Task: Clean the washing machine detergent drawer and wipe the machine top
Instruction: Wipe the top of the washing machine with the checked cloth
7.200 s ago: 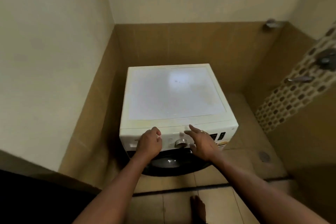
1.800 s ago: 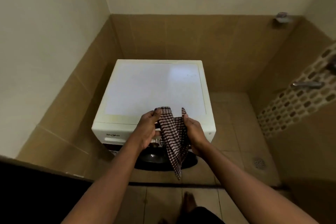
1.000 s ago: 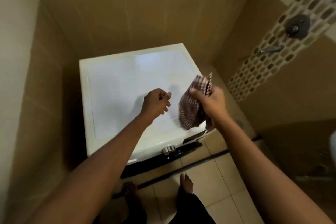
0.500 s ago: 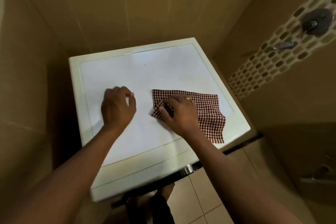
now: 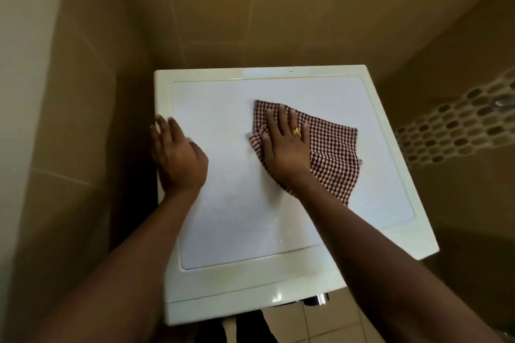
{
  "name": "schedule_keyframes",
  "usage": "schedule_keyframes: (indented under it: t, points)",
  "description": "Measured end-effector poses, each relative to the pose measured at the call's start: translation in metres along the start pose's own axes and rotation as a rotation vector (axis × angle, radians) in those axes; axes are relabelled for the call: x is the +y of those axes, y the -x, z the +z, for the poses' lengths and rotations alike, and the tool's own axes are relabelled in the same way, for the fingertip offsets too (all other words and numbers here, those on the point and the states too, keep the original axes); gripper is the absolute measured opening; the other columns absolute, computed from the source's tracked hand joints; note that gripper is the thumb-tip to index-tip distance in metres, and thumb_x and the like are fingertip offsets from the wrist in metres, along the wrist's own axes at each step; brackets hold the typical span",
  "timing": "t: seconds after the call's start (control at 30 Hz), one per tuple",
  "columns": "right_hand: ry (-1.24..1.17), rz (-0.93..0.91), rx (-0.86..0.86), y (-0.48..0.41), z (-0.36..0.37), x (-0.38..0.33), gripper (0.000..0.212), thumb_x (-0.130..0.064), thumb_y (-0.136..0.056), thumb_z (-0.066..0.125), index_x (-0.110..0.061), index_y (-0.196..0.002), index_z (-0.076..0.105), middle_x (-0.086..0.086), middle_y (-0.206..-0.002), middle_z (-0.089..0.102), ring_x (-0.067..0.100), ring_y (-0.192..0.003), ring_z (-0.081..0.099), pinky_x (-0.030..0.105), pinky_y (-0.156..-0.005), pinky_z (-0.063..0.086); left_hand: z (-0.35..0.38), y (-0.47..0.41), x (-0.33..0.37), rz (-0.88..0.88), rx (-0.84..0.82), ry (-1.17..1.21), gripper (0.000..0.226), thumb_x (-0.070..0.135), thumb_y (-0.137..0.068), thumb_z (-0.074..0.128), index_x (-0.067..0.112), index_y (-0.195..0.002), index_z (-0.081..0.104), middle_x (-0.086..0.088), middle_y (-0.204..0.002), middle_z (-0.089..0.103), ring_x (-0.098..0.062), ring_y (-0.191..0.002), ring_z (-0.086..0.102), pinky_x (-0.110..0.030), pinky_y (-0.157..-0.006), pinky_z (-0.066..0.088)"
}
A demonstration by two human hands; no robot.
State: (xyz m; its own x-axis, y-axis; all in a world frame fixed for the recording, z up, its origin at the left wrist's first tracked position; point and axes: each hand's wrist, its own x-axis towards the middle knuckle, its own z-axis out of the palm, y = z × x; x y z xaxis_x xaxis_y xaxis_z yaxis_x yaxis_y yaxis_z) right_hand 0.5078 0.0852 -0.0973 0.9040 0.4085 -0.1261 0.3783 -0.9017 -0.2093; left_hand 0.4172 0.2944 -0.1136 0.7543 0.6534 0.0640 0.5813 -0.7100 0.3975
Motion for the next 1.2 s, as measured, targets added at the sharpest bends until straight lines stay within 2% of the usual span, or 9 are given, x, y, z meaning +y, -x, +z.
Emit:
schedule_keyframes:
  t: [0.17,0.37,0.57,0.77,0.87,0.93,1.0,1.1,1.2]
  points:
    - [0.116,-0.348,-0.068,-0.003,-0.026,0.038,0.062,-0.057,-0.107,0.019,-0.038,-0.164,0.005,-0.012,-0.173,-0.002,0.013,-0.160,0.000,0.046,-0.117,0.027,0.004,-0.006,-0.015,0.097,0.005,0.081,0.056,0.012,-0.095,0.040,-0.006,-0.148,0.047,-0.026,-0.160,0.037,-0.050,-0.144,0.037,-0.054,-0.116,0.037]
    - [0.095,-0.110,0.044,-0.065,-0.010,0.005,0.063,-0.056,-0.108,0.015,-0.033,-0.165,0.007,0.001,-0.174,0.002,0.023,-0.160,-0.001,0.052,-0.128,0.006,0.010,-0.013,-0.045,0.232,0.063,0.168,0.052,0.013,-0.100,0.036,0.001,-0.149,0.050,-0.018,-0.159,0.042,-0.044,-0.134,0.054,-0.052,-0.108,0.049]
    - [0.174,-0.505,-0.066,-0.036,-0.012,0.003,0.061,-0.053,-0.109,0.022,-0.034,-0.165,0.004,-0.002,-0.174,-0.002,0.021,-0.160,-0.006,0.053,-0.128,0.004,0.008,-0.015,-0.042,0.207,0.062,0.249,0.055,0.007,-0.099,0.038,0.000,-0.154,0.042,-0.016,-0.163,0.036,-0.036,-0.147,0.041,-0.048,-0.118,0.039]
    - [0.079,-0.126,0.041,-0.082,-0.005,-0.049,0.064,-0.058,-0.107,0.015,-0.032,-0.165,0.008,0.002,-0.174,0.002,0.026,-0.160,-0.002,0.055,-0.128,0.002,0.010,-0.010,-0.038,0.073,0.090,0.251,0.052,0.014,-0.104,0.036,-0.005,-0.153,0.040,-0.025,-0.158,0.041,-0.041,-0.143,0.045,-0.043,-0.113,0.040]
    - [0.109,-0.345,-0.023,-0.074,0.003,-0.073,0.064,-0.057,-0.108,0.015,-0.031,-0.165,0.004,0.001,-0.174,-0.004,0.025,-0.160,-0.008,0.056,-0.127,0.003,0.008,-0.012,-0.040,0.061,0.112,0.237,0.058,0.016,-0.099,0.028,-0.006,-0.151,0.043,-0.026,-0.153,0.047,-0.043,-0.139,0.049,-0.045,-0.112,0.041]
    - [0.150,-0.559,-0.068,-0.056,0.003,-0.057,0.062,-0.054,-0.110,0.020,-0.032,-0.165,0.003,-0.001,-0.173,-0.006,0.022,-0.160,-0.010,0.054,-0.128,0.001,0.005,-0.013,-0.038,0.027,0.104,0.227,0.060,0.016,-0.097,0.027,-0.006,-0.150,0.043,-0.028,-0.149,0.052,-0.045,-0.134,0.052,-0.047,-0.110,0.044]
    - [0.160,-0.631,-0.082,-0.048,-0.002,-0.033,0.062,-0.052,-0.110,0.025,-0.033,-0.165,0.005,-0.003,-0.174,-0.004,0.020,-0.160,-0.009,0.052,-0.129,0.001,0.005,-0.011,-0.035,-0.016,0.099,0.204,0.060,0.017,-0.098,0.025,-0.007,-0.149,0.045,-0.029,-0.141,0.057,-0.047,-0.125,0.056,-0.050,-0.105,0.046]
    - [0.135,-0.435,-0.024,-0.072,-0.005,-0.030,0.062,-0.056,-0.108,0.021,-0.034,-0.165,0.006,-0.004,-0.174,-0.001,0.020,-0.160,-0.005,0.054,-0.128,0.005,0.007,-0.010,-0.033,-0.039,0.089,0.185,0.061,0.020,-0.099,0.024,-0.008,-0.147,0.047,-0.030,-0.131,0.062,-0.047,-0.117,0.059,-0.052,-0.099,0.050]
    - [0.087,-0.266,0.026,-0.101,0.004,-0.081,0.065,-0.058,-0.107,0.014,-0.030,-0.165,0.007,0.002,-0.174,-0.001,0.026,-0.160,-0.005,0.055,-0.128,0.000,0.005,-0.012,-0.032,-0.062,0.075,0.139,0.060,0.019,-0.097,0.025,-0.011,-0.141,0.052,-0.033,-0.117,0.065,-0.049,-0.104,0.062,-0.051,-0.088,0.054]
